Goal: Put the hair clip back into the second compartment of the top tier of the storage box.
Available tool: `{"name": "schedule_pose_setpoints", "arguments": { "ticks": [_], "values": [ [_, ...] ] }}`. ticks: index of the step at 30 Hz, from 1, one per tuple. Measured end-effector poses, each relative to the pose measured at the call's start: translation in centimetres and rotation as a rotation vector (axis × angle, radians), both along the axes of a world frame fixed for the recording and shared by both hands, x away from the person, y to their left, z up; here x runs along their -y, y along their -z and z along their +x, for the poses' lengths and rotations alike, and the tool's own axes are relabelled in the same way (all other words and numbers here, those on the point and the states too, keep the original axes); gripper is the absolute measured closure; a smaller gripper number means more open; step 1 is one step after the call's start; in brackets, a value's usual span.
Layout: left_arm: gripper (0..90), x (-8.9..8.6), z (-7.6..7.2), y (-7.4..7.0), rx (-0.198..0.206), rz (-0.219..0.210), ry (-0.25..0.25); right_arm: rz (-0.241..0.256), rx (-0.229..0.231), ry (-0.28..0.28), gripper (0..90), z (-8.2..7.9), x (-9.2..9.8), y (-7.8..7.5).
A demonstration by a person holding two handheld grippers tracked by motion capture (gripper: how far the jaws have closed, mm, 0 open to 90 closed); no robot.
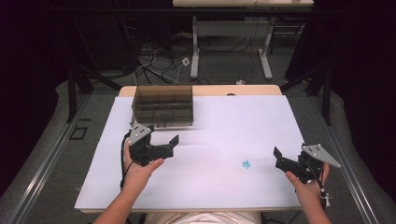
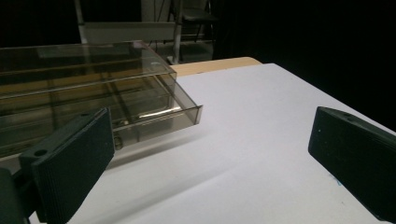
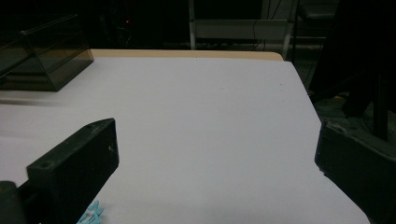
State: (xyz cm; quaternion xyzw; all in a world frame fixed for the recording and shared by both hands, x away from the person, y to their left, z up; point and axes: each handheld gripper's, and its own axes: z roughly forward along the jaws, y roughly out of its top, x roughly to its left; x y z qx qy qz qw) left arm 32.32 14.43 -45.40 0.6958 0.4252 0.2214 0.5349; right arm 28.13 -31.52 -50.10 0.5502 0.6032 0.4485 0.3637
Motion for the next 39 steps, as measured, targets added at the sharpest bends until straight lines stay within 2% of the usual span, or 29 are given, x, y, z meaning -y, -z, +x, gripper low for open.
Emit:
{"name": "schedule_pose_setpoints", "arguments": {
  "ticks": [8,13,15,20,22,26,33,39],
  "values": [
    [1.9,2.6,0.8,-0.1,-0.021,0.020,0.025,0.002,0.004,-0.010,0.0,0.4,-0.2,0.1],
    [5.4,4.0,1.1,-0.1,-0.036,0.013,0.028,0.006,-0.004,-0.023,0.0,0.7,-0.4,0.1],
    [7.4,4.5,1.3,-0.1,-0.038,0.017,0.029,0.007,0.009,-0.021,0.0,0.8,-0.5,0.2],
    [11.0,5.7,1.6,-0.1,-0.032,0.024,0.026,0.007,-0.010,-0.037,0.0,1.0,-0.7,0.2],
    [12.5,6.1,1.7,-0.1,-0.030,0.027,0.026,0.005,0.001,-0.033,0.0,1.2,-0.8,0.3],
    [15.0,6.7,1.9,0.0,-0.028,0.034,0.025,0.010,-0.010,-0.039,0.0,1.2,-0.8,0.3],
    [17.2,8.6,2.4,0.7,-0.042,0.053,0.045,0.006,-0.006,-0.037,0.0,1.2,-0.7,0.3],
    [21.5,9.8,2.5,1.1,-0.046,0.049,0.053,0.007,-0.008,-0.040,0.0,1.3,-0.7,0.4]
  ]
}}
